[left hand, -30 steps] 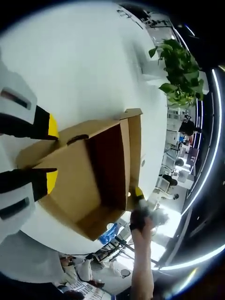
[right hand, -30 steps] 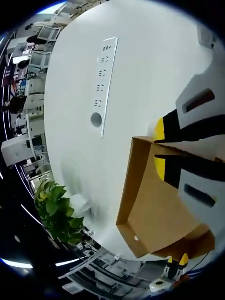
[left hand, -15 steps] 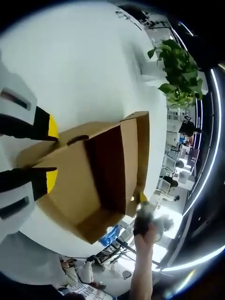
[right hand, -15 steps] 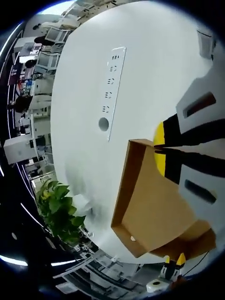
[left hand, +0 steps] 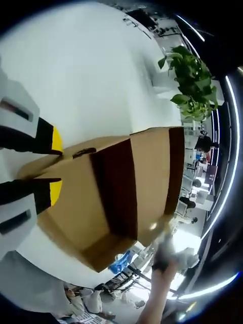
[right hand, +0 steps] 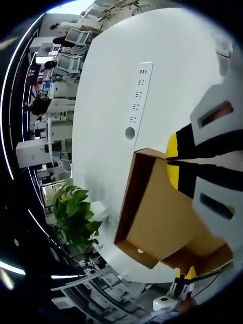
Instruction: Operate the shoe box by opening the lid, removing the specified soft item, and placing it in the target area until the item is outside and the box remains undamaged.
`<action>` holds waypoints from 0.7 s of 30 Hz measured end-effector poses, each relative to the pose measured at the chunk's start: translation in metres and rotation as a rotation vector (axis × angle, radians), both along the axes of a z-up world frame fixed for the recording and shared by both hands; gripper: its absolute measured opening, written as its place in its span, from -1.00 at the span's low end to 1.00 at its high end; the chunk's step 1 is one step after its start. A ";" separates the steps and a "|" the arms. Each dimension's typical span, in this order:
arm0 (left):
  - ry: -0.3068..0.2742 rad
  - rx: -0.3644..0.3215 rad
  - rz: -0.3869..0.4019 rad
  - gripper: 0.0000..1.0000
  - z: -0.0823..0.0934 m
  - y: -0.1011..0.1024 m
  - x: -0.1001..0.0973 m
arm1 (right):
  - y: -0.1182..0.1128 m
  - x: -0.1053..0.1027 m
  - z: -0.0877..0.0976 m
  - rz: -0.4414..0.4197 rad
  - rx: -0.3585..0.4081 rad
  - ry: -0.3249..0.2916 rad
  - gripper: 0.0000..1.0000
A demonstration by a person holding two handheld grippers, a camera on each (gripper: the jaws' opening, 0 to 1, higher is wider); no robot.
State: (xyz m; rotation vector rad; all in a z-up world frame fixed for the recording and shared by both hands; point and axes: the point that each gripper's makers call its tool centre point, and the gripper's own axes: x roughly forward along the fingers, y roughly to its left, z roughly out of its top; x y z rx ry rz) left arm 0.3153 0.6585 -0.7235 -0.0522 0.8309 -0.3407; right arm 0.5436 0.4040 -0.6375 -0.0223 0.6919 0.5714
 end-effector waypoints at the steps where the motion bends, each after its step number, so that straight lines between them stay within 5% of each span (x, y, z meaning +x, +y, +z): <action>1: -0.001 0.000 0.002 -0.65 0.000 0.000 -0.001 | 0.000 -0.001 0.003 0.005 -0.002 -0.010 -1.00; 21: -0.008 0.052 0.104 -0.80 0.001 0.005 -0.001 | -0.009 -0.049 0.040 0.048 -0.018 -0.107 -1.00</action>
